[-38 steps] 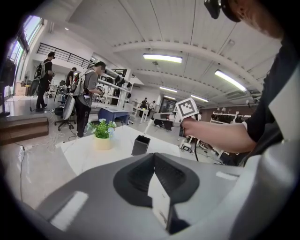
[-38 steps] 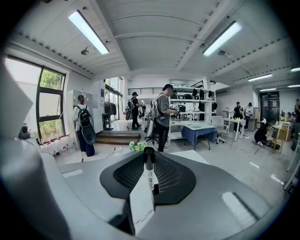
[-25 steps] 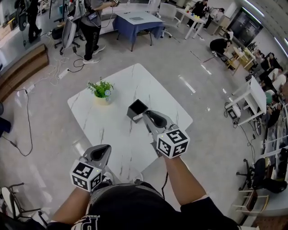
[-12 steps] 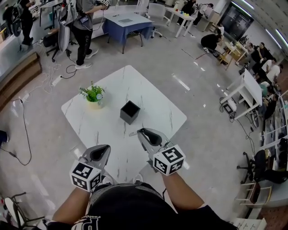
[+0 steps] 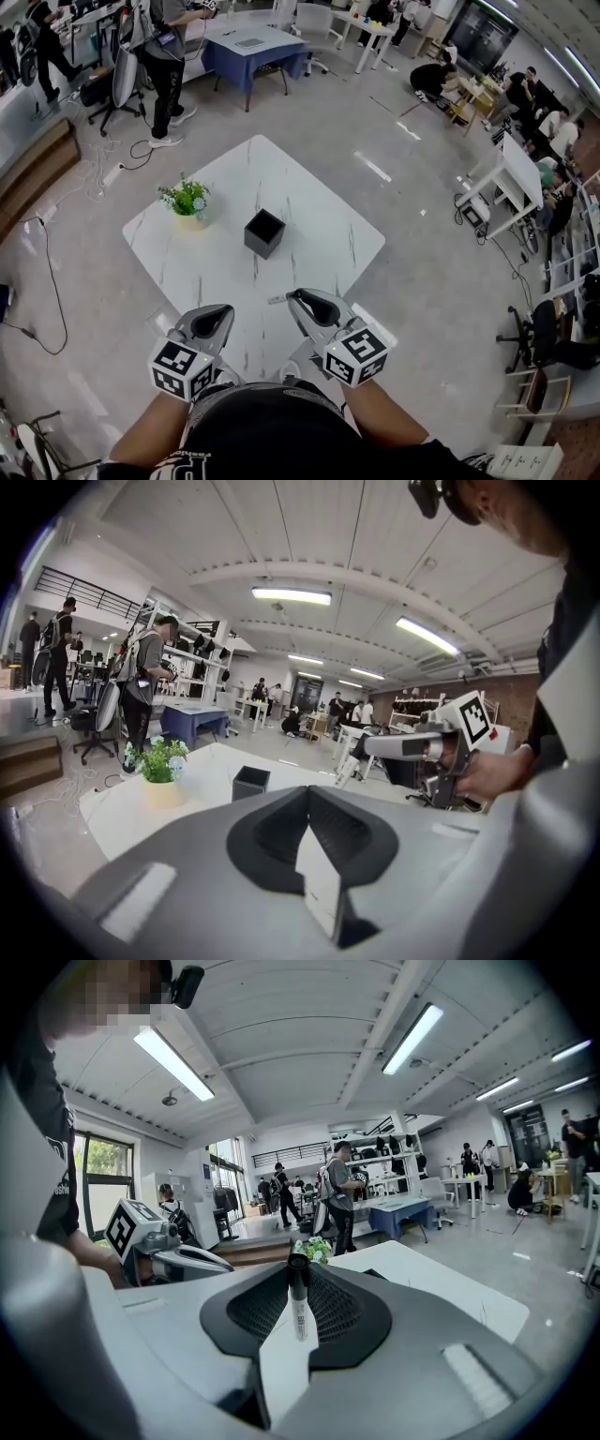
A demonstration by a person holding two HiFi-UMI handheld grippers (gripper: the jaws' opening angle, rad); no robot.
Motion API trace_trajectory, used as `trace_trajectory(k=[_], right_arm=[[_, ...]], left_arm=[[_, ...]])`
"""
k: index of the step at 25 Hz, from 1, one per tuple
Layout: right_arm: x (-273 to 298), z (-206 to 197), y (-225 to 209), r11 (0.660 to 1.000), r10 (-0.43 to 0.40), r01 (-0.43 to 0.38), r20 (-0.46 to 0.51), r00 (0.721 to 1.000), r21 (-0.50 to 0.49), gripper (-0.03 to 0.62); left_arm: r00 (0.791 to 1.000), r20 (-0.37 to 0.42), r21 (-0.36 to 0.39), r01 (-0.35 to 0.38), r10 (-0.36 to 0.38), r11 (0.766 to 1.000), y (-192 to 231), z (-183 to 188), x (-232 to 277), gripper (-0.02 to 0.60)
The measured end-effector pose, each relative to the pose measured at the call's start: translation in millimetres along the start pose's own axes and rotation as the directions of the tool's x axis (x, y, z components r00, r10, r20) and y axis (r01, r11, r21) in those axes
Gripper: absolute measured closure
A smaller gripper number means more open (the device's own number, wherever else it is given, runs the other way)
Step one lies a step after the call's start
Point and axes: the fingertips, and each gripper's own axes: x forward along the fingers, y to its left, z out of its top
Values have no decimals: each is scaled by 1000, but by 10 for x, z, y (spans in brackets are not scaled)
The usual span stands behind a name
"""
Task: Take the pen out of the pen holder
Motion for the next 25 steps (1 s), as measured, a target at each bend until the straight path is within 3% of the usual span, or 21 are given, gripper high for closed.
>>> trace_trajectory(k=[25], right_arm=[[-139, -383, 126, 1000, -11, 10, -64, 998, -14, 533]], left_arm=[[997, -31, 38, 68, -67, 997, -204, -55, 130, 525]])
